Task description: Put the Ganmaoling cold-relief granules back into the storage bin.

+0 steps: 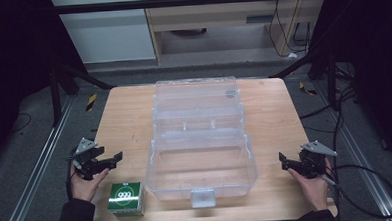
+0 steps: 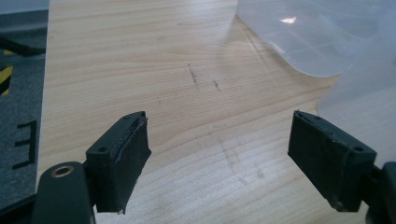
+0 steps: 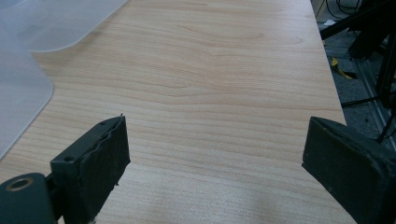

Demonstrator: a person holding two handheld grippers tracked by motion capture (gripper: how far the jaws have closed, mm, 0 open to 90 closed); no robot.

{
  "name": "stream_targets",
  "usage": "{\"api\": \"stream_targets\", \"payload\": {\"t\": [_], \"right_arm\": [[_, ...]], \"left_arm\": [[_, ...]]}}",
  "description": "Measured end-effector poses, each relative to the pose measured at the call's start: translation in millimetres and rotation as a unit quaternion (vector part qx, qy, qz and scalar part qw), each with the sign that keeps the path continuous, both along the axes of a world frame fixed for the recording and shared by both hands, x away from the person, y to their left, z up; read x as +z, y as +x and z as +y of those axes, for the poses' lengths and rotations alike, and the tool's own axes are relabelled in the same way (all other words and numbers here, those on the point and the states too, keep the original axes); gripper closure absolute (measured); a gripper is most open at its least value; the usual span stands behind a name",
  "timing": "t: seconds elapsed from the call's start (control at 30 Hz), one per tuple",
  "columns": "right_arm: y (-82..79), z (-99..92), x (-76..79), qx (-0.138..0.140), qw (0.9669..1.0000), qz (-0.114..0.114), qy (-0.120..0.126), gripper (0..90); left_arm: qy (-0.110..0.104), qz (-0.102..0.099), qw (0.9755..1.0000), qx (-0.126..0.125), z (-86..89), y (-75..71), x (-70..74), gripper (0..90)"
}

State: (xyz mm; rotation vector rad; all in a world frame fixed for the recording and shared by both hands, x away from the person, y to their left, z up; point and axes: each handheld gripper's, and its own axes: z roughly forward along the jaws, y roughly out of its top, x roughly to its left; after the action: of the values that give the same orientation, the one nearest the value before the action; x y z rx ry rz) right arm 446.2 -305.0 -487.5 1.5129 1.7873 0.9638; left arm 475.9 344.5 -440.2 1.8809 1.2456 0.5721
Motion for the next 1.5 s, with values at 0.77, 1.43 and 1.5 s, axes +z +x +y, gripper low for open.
{"api": "stream_targets", "payload": {"t": [0.77, 1.43, 1.5], "right_arm": [[-5.7, 3.5, 1.2, 0.019, 0.9997, 0.007, -0.012, 5.8], [-5.1, 4.2, -1.3, 0.028, 0.9992, 0.015, -0.023, 4.4], [-5.0, 4.0, -1.5, 0.027, 0.9992, 0.016, -0.023, 4.4]], "left_arm": [[0.045, -0.001, 0.973, -0.226, 13.7, -29.3, 69.4, 15.4], [0.175, 0.046, 0.9177, -0.354, -11.2, -41.6, 70.7, 7.1], [0.182, 0.05, 0.912, -0.364, -13.8, -43.1, 69.9, 6.6]]}}
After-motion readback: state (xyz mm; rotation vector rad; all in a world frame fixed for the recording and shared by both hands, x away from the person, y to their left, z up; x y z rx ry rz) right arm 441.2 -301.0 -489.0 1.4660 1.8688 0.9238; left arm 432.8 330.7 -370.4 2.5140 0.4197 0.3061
